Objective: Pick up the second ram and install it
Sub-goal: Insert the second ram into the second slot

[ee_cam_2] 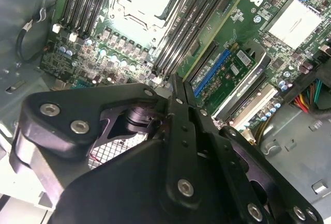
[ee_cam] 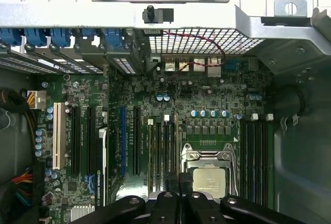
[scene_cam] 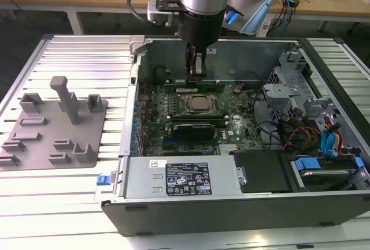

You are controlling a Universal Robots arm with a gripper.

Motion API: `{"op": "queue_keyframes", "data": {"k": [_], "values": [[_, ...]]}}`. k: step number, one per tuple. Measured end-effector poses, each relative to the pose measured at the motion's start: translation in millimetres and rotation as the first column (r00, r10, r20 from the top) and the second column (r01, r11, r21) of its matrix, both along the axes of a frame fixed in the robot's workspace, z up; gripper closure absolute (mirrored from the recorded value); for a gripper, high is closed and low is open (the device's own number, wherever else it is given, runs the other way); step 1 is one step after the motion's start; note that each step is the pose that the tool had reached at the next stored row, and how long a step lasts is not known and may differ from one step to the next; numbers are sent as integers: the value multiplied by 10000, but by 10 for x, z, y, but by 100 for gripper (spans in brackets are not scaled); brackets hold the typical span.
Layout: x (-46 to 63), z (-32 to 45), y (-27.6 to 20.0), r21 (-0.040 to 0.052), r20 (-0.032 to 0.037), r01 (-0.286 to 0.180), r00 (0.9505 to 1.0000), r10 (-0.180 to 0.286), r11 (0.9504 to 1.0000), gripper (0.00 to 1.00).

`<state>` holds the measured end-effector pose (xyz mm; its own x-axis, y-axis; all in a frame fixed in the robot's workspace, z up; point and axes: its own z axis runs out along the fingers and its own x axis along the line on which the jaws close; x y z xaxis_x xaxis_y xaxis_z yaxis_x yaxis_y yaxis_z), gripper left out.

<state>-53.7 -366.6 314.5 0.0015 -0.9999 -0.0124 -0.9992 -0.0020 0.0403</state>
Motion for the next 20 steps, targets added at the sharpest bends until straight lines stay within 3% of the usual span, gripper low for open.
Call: {"op": "queue_keyframes", "data": {"k": [11, 20], "values": [[2, -218, 0, -2, -2, 0, 10000, 0, 10000, 90], [15, -267, -4, -2, -1, 1, 10000, -1, 10000, 90]]}}
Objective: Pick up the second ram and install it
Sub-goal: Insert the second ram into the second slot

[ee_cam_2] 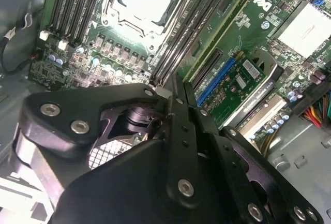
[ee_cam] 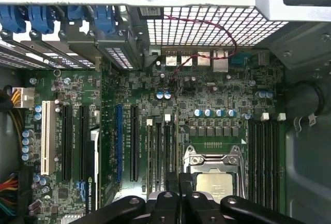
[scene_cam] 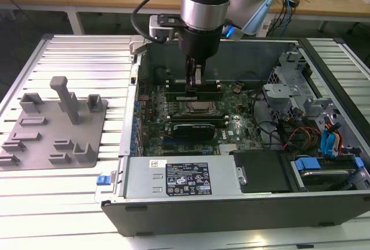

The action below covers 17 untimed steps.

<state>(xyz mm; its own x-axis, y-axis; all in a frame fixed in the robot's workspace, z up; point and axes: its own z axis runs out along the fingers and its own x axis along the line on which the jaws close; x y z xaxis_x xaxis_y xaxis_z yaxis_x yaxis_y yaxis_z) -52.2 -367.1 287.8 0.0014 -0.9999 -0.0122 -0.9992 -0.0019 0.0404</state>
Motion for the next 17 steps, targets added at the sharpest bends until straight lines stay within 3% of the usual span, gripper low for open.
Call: {"op": "queue_keyframes", "data": {"k": [8, 17], "values": [[2, -195, -6, 0, -1, 6, 10000, -6, 10000, 90], [81, -236, -10, -1, -4, 19, 10000, -19, 10000, 90]]}}
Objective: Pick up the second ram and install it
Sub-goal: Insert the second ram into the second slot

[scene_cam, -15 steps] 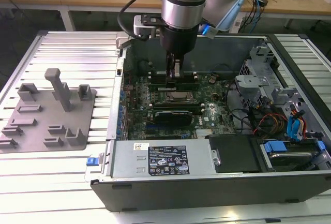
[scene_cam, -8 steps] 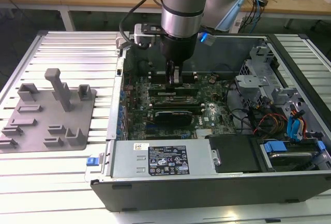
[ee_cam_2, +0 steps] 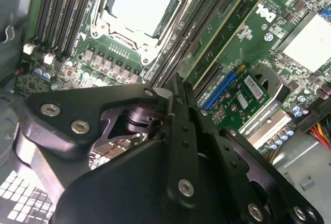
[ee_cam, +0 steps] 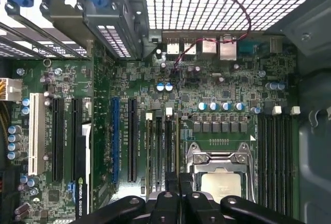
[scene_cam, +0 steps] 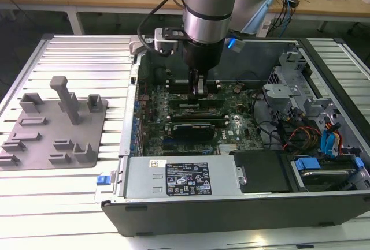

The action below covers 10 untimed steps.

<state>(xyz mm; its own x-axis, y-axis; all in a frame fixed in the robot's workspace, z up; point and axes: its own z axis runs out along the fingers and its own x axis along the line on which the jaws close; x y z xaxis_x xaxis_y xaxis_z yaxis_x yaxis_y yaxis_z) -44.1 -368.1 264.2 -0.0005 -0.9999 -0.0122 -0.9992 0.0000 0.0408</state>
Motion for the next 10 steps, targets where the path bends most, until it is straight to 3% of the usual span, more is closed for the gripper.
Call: {"op": "queue_keyframes", "data": {"k": [10], "values": [[34, -101, -25, -3, -12, 0, 10000, 0, 10000, 90]]}}
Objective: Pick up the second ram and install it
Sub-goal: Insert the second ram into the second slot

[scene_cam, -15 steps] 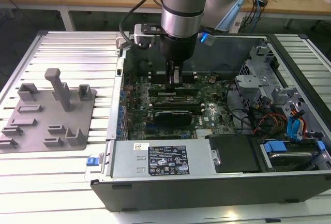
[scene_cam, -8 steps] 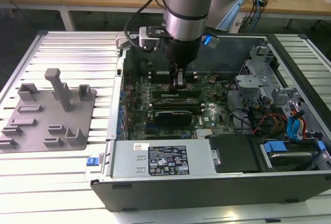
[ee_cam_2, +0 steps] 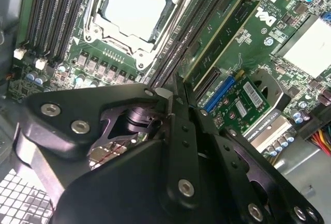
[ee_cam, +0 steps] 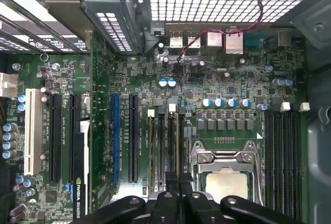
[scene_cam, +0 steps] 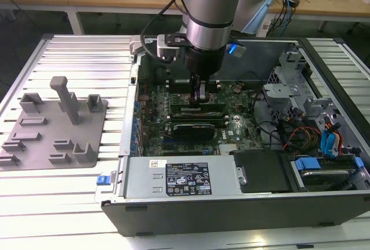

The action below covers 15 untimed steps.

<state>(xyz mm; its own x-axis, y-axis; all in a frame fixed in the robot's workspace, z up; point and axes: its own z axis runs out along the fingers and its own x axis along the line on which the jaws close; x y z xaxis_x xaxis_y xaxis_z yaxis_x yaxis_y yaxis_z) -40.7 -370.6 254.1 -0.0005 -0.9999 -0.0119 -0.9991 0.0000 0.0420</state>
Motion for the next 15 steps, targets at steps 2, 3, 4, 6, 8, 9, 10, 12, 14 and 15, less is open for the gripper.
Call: {"op": "queue_keyframes", "data": {"k": [2, 3, 4, 6, 8, 9, 10, 12, 14, 15], "values": [[0, -12, -1, 0, 0, 0, 10000, 0, 10000, 90], [0, -18, -2, 0, 0, 0, 10000, 0, 10000, 90], [0, -21, -2, 1, 0, 1, 10000, -1, 10000, 90], [0, -28, -3, 0, 0, 0, 10000, 0, 10000, 90], [0, -34, -4, 0, 0, 1, 10000, -1, 10000, 90], [0, -36, -5, 1, 1, 0, 10000, 0, 10000, 90], [0, -41, -4, 2, 1, 0, 10000, 0, 10000, 90], [0, -48, -5, 1, 0, 0, 10000, 0, 10000, 90], [0, -63, -5, 1, 1, 0, 10000, 0, 10000, 90], [0, -74, -6, 1, 1, 0, 10000, 0, 10000, 90]]}}
